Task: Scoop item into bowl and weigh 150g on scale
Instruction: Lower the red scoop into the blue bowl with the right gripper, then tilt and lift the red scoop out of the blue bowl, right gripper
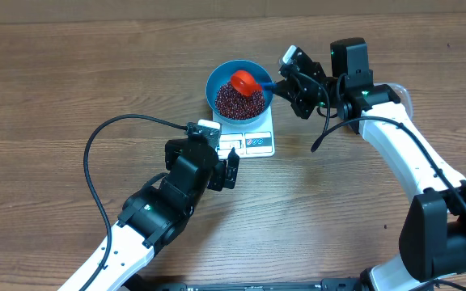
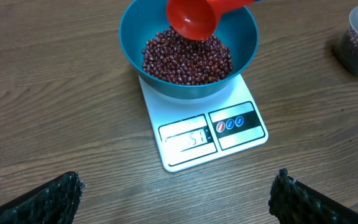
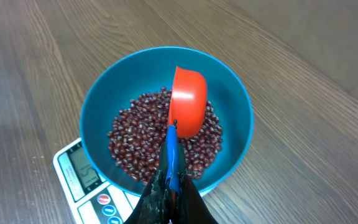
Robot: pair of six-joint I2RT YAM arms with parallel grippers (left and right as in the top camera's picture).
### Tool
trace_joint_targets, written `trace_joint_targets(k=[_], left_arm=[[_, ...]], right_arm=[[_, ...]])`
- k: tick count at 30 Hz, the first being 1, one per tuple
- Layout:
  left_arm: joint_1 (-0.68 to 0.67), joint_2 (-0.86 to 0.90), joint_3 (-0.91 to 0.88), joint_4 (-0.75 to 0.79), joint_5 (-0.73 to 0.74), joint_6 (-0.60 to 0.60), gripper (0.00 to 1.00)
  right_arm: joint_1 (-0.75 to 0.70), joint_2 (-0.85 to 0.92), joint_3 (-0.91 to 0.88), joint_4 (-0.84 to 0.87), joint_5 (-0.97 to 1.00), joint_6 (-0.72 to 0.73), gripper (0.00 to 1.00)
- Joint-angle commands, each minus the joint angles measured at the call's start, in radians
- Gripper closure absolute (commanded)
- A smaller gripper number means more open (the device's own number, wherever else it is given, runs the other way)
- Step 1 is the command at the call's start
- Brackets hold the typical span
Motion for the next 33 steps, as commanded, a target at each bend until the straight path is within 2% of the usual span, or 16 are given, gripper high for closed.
trace_joint_targets(k=[1,33], left_arm=[[0.005,0.002,0.023,0.003,-0.010,-0.017,0.01],[0.005,0.002,0.023,0.003,-0.010,-0.017,0.01]], right_arm=[[-0.003,-0.029,0.025,0.005,0.048,-0.003,0.96],[0.014,-0.021,-0.003,-0.101,0.018,-0.003,0.96]])
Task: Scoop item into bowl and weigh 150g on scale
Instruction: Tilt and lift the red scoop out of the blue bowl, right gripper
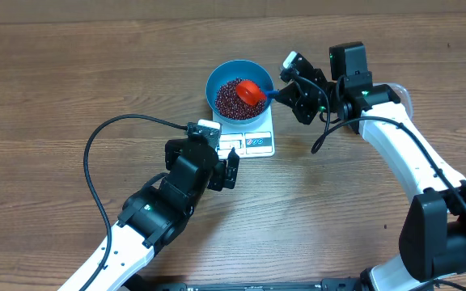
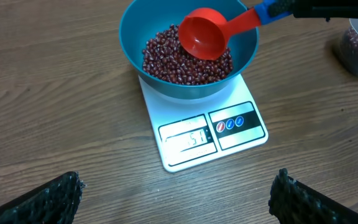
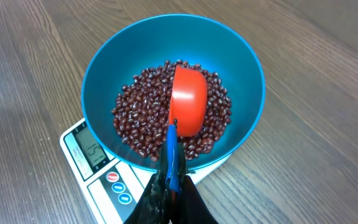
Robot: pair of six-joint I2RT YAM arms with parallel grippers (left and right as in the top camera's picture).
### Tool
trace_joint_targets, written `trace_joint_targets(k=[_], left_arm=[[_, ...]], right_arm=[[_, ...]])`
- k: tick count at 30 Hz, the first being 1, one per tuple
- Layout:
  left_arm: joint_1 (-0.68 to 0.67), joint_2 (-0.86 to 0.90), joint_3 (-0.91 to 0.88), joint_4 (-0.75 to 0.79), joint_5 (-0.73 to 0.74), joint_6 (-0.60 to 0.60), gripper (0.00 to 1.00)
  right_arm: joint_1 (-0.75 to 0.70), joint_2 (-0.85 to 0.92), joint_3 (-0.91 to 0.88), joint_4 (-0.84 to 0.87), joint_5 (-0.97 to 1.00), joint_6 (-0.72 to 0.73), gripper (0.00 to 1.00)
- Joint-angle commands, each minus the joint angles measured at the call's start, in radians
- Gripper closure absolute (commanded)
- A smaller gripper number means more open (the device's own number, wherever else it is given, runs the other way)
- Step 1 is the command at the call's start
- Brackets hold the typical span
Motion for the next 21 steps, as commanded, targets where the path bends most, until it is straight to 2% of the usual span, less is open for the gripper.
trace_joint_targets(k=[1,9,14,21], left_arm=[[0.005,0.002,0.023,0.003,-0.010,-0.016,0.00],[0.005,0.002,0.023,0.003,-0.010,-0.016,0.01],[0.005,0.002,0.023,0.003,-0.010,-0.016,0.00],[0.005,0.002,0.023,0.003,-0.010,-0.016,0.00]], right_arm=[[0.015,-0.021,-0.003,-0.006,-0.013,-0.002,0.96],[0.051,-0.022,-0.002,-0.006,-0.024,0.003,0.96],[0.051,-0.022,0.000,0.004,-0.066,0.089,0.96],[0.050,-0.037,0.026,0.031,-0.068,0.130,0.96]])
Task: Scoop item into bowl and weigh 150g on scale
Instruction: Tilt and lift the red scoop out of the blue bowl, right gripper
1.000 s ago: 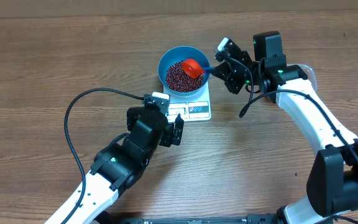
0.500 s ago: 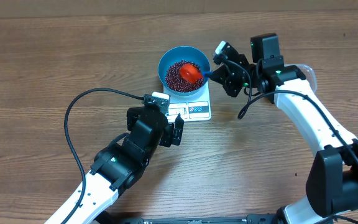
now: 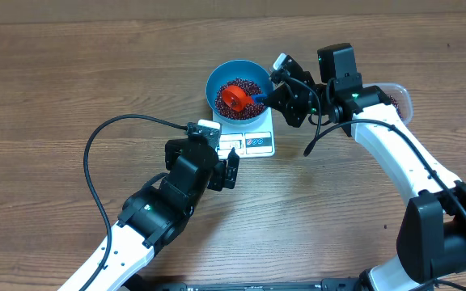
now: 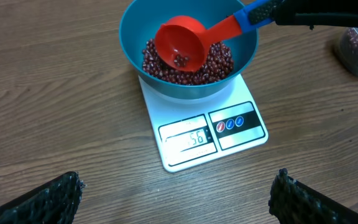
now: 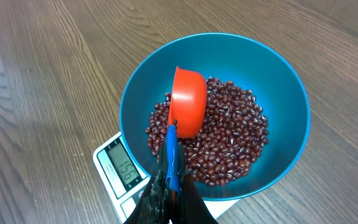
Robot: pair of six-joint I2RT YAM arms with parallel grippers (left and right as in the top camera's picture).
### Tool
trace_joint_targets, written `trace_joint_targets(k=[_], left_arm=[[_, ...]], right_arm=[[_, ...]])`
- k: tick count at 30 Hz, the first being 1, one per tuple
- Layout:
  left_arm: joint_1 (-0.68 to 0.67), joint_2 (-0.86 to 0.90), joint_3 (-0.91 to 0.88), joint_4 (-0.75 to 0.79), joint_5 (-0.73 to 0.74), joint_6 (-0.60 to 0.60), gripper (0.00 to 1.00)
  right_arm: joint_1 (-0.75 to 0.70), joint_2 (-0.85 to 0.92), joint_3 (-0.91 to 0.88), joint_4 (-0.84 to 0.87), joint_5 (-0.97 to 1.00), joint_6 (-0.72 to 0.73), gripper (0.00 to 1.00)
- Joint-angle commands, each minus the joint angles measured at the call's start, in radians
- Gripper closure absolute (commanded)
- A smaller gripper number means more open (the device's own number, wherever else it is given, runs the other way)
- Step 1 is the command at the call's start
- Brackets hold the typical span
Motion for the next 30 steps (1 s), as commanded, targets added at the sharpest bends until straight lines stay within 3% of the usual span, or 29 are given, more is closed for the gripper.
trace_joint_targets(k=[1,12,30], left_arm=[[0.005,0.002,0.023,0.003,-0.010,-0.017,0.00],[0.005,0.002,0.023,0.003,-0.010,-0.017,0.01],[0.005,0.002,0.023,0.003,-0.010,-0.017,0.00]], right_arm=[[-0.001,-0.042,0.032,0.010,-0.020,0.066,0.96],[-0.021,-0.066,0.039,0.011,-0.021,0.164,0.96],[-0.029,-0.079,0.039,0.041,-0.020,0.166,0.96]])
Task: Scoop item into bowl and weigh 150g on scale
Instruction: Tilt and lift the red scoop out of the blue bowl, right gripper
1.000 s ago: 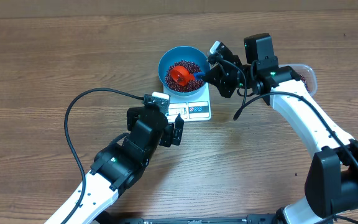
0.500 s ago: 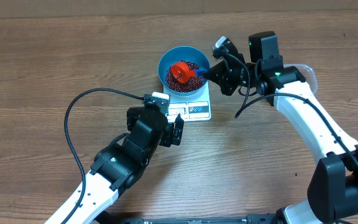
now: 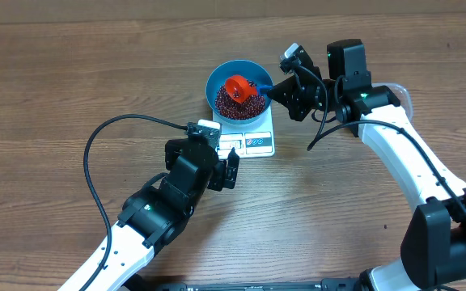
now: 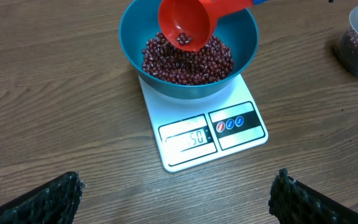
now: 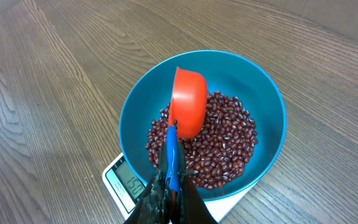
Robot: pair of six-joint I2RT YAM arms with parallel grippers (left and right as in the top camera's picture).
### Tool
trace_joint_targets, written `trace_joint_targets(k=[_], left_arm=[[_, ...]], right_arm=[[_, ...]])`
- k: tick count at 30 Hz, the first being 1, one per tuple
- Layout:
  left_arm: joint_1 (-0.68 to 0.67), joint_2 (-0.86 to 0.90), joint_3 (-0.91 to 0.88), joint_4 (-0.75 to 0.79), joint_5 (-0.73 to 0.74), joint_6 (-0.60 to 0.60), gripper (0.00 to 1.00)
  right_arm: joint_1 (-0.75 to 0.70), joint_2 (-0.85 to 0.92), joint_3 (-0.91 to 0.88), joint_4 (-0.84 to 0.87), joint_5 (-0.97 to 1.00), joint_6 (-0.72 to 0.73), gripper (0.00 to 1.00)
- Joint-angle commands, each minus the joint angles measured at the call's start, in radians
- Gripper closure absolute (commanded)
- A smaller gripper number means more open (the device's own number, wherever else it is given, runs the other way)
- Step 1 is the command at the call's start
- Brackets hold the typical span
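Note:
A blue bowl (image 3: 239, 71) full of dark red beans (image 4: 188, 57) sits on a white digital scale (image 4: 204, 132) whose display reads about 150. My right gripper (image 5: 173, 193) is shut on the blue handle of a red scoop (image 5: 188, 103), which hangs above the bowl with a few beans in its cup (image 4: 184, 23). Below the scale in the overhead view my left gripper (image 3: 226, 170) stands open, its fingertips (image 4: 61, 196) wide apart over bare table.
A clear plastic container of beans stands to the right of the scale, behind my right arm (image 3: 395, 149). A black cable (image 3: 103, 137) loops on the wooden table left of the left arm.
The scoop has risen from inside the bowl to above the beans, carrying a few. The scale reading has dropped from about 156 to about 150. The left arm has not moved.
First the empty scoop hung above the bowl with the scale near 151. Then it was lower, just over the beans. Then it lay among the beans with a few in its cup, reading 156. Now it is raised and the display shows 150.

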Motion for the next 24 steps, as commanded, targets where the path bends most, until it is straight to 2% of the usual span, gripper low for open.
trace_joint_targets(k=[1,18,24], left_arm=[[0.005,0.002,0.023,0.003,-0.010,-0.017,0.00],[0.005,0.002,0.023,0.003,-0.010,-0.017,0.01],[0.005,0.002,0.023,0.003,-0.010,-0.017,0.00]], right_arm=[[-0.003,-0.046,0.039,0.010,-0.008,0.004,0.96],[-0.003,-0.105,0.039,0.002,-0.005,0.006,0.96],[-0.027,-0.122,0.039,-0.005,-0.006,0.230,0.97]])
